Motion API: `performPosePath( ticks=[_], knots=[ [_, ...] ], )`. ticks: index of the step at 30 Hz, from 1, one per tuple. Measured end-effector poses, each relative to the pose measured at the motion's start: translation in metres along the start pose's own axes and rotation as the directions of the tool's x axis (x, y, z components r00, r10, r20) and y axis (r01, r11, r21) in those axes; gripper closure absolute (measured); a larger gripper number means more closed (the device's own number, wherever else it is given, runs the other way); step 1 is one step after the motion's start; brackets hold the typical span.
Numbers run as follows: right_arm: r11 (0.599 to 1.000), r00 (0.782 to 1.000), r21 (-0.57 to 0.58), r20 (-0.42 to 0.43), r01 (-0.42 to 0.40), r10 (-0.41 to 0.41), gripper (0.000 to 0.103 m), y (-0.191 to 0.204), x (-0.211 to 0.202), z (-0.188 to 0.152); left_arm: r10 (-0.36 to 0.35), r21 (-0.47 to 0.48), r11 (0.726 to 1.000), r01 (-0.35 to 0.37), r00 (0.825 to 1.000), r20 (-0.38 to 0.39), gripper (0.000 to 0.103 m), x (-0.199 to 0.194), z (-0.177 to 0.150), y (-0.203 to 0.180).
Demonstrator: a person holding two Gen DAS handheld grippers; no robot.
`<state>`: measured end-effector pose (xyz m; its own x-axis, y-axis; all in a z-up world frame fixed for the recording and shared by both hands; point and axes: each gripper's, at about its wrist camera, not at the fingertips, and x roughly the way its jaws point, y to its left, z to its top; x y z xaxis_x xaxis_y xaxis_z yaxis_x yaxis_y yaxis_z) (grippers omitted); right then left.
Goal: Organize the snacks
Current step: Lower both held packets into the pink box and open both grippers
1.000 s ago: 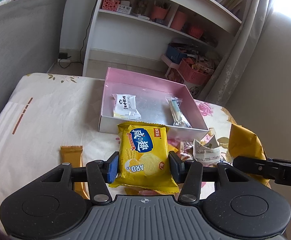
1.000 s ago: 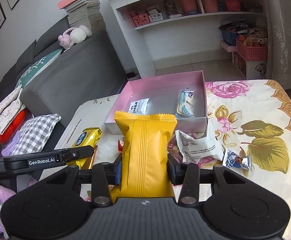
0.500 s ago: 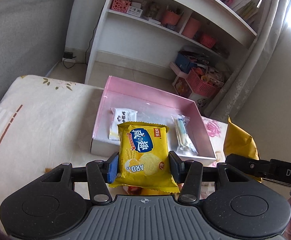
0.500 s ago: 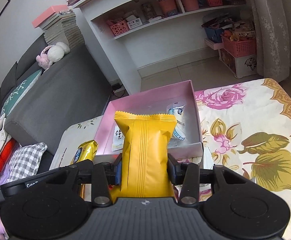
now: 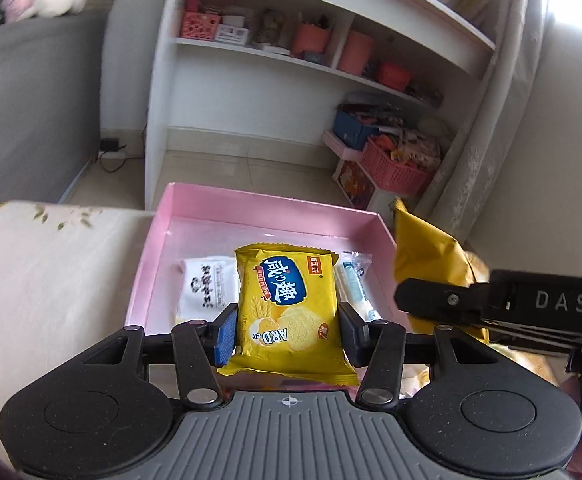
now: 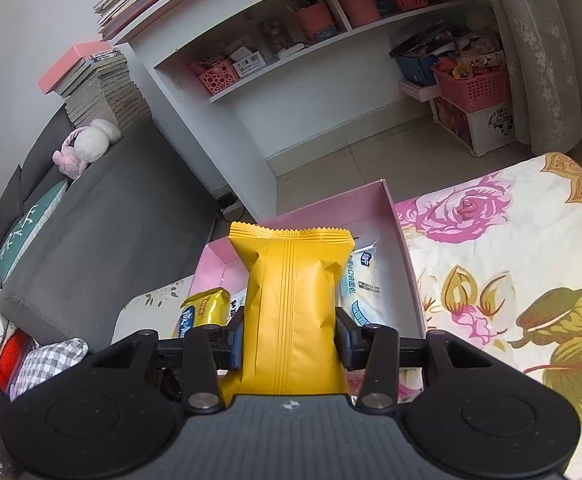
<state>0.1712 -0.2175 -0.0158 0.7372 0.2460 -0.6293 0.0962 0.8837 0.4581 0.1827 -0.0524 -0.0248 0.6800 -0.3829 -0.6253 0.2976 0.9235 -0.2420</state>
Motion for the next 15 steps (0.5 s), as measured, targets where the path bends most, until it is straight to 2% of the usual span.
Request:
performPosePath(
  ticks=[4,10,15],
  knots=[
    [0.998,0.999,-0.045,-0.007,0.032,-0.032,0.067,-0.004,0.017,0.007,-0.014,0.066,0.998,0.015,1.000,-0.015,0.054,0.022,0.003,-0.004],
    [0.999,0.999,-0.011,0.000,0.035,-0.035,0.067,-0.023,0.032,0.017,0.010,0.151,0.989,0.006,0.994,-0.108,0.054,0.050,-0.007,-0.001],
    [0.999,1.000,-0.023,-0.007,0.030,-0.030,0.067,-0.024,0.036,0.017,-0.037,0.080,0.996,0.051,0.986,-0.161,0.054,0.050,-0.011,0.013]
  ],
)
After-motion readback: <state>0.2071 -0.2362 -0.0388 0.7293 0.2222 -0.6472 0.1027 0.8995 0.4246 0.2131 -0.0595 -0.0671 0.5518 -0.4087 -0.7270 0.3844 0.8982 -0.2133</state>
